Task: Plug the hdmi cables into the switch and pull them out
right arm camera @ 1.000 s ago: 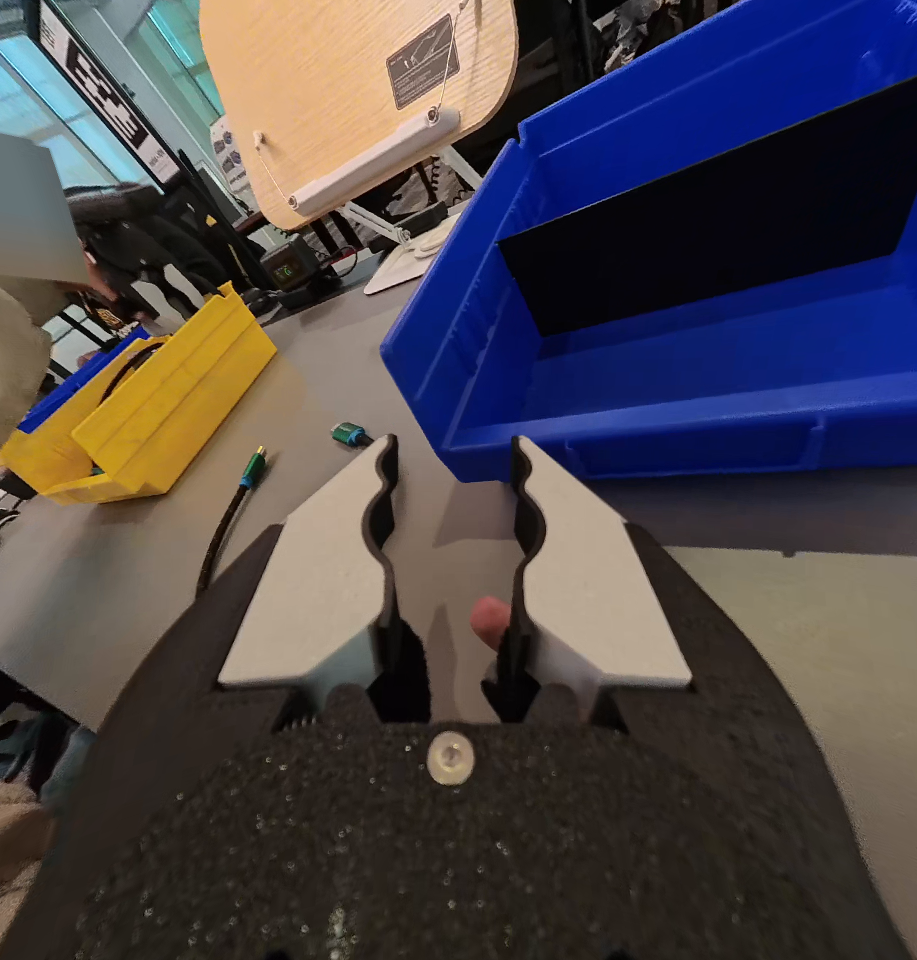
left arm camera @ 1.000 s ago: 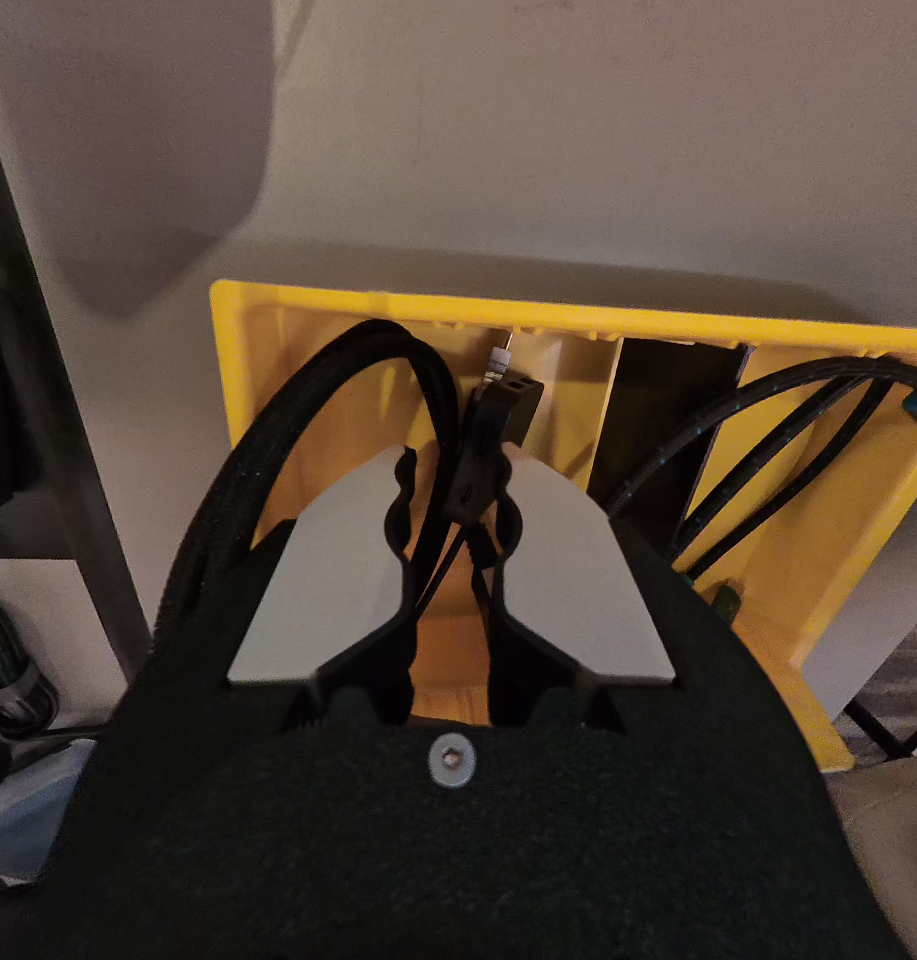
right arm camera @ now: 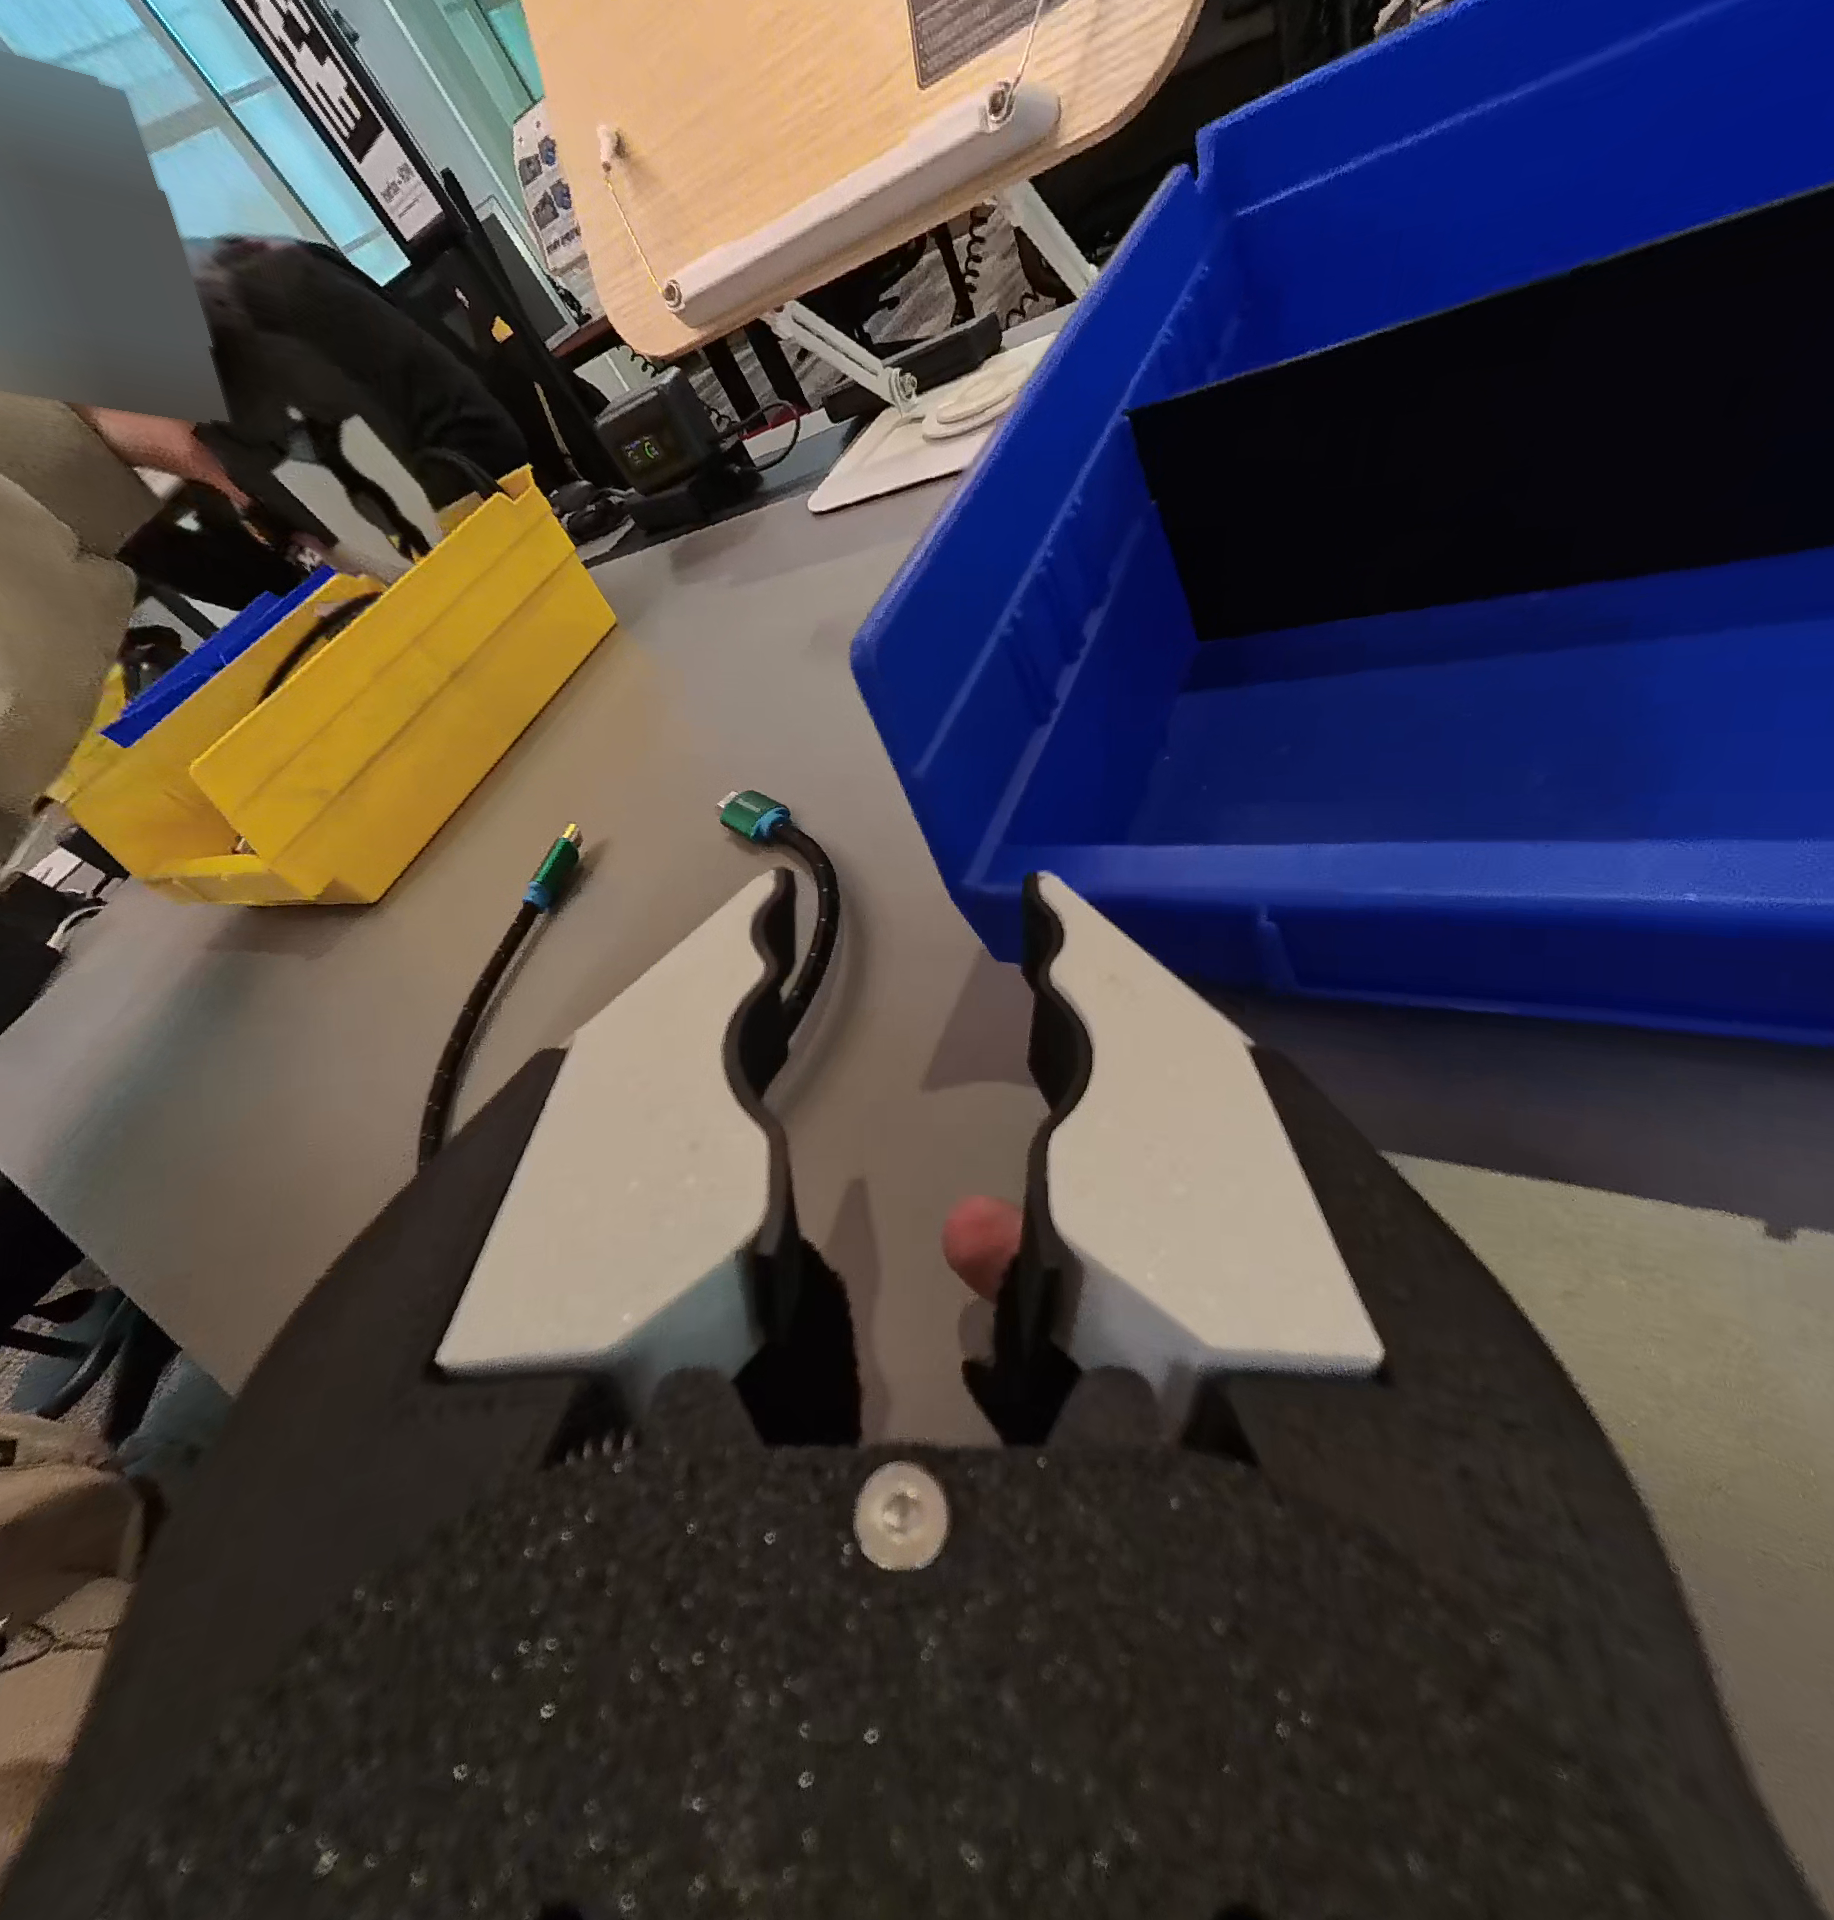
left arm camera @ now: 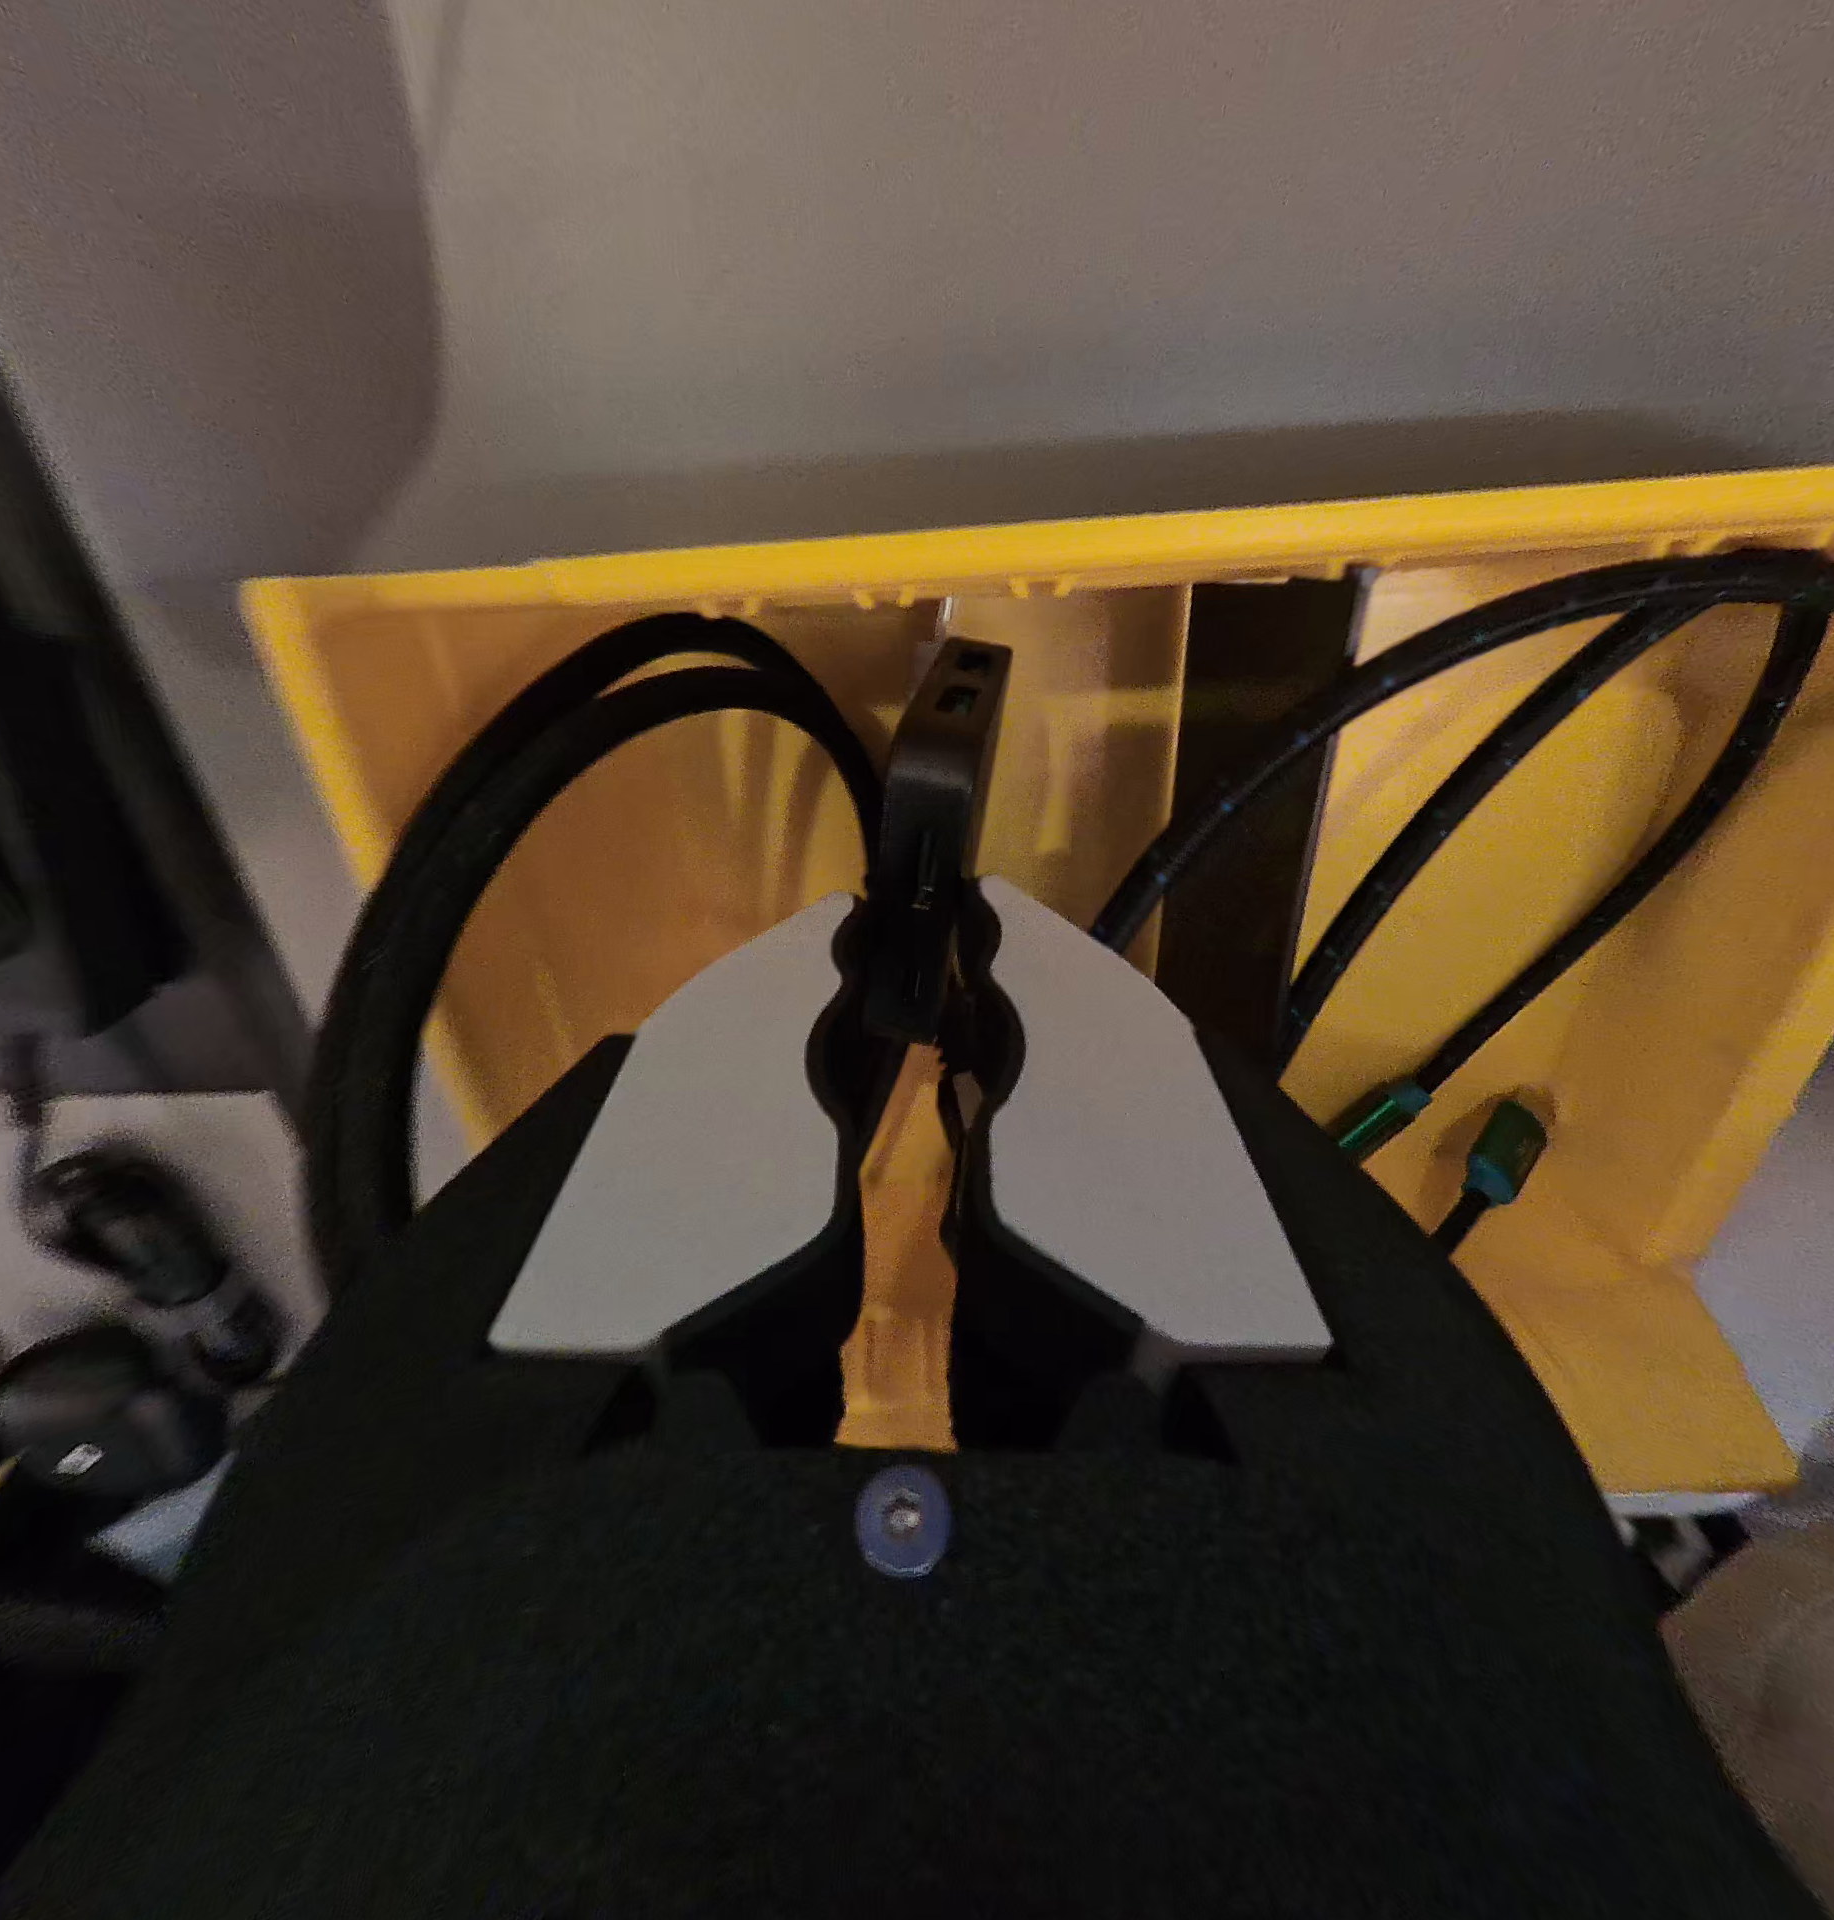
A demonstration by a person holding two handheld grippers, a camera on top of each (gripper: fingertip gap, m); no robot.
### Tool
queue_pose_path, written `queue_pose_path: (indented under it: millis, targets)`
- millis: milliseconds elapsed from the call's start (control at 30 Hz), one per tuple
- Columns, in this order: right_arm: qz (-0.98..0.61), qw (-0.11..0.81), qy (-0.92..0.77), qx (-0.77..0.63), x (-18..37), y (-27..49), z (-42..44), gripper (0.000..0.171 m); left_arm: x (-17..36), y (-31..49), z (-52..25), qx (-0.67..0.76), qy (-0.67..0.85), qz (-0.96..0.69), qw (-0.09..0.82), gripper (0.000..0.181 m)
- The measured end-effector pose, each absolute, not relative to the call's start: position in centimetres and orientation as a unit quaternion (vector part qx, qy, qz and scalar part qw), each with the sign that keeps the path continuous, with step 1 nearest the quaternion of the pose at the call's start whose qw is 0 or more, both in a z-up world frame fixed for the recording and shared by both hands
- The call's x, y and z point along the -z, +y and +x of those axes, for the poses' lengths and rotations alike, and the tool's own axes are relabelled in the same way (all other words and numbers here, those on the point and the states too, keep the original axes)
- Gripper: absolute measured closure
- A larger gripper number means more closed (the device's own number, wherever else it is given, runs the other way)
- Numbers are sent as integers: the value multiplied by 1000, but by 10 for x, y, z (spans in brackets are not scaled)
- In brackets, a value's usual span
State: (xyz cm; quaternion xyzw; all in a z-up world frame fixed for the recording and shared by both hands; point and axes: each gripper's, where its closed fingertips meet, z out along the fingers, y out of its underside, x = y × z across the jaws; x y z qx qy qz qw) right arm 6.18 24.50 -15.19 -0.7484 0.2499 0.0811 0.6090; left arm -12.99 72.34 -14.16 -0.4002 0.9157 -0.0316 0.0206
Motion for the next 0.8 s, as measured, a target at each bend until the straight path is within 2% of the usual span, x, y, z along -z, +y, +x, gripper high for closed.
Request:
queue_pose_path:
  millis: [300,467,500,667,800]
  targets:
    - [-748,624,220,-59,139,254,47,125,18,710,-126,-21,893,-365,260,167]
    - [-793,603,87,-10,105,282,5,129,-32,641,-132,-6,879,-326,349,167]
    - [-797,603,33,-16,91,293,-13,137,-36,621,-134,-8,881,-311,358,167]
    - [-764,631,-137,4,16,360,-84,137,-23,514,-140,-19,902,-233,363,167]
    - [-742,634,-214,33,7,399,-122,137,1,441,-147,-5,917,-193,349,167]
